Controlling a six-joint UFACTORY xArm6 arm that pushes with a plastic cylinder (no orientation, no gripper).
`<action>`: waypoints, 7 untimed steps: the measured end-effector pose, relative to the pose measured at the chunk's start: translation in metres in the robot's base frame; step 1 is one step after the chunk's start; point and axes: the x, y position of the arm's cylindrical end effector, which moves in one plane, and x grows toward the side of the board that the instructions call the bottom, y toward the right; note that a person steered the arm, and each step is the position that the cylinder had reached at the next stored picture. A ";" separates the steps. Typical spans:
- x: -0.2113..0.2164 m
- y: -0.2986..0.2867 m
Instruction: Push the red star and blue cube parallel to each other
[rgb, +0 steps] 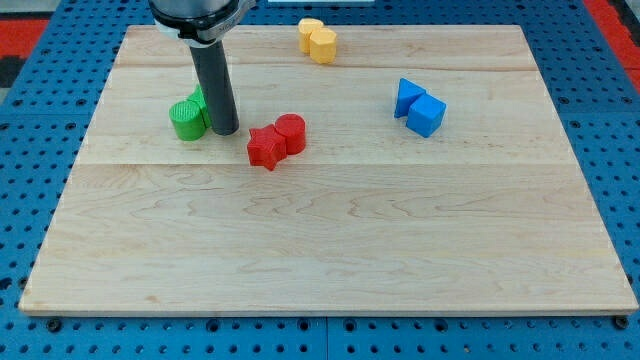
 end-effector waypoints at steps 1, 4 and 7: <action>0.009 0.025; 0.057 0.093; 0.061 0.287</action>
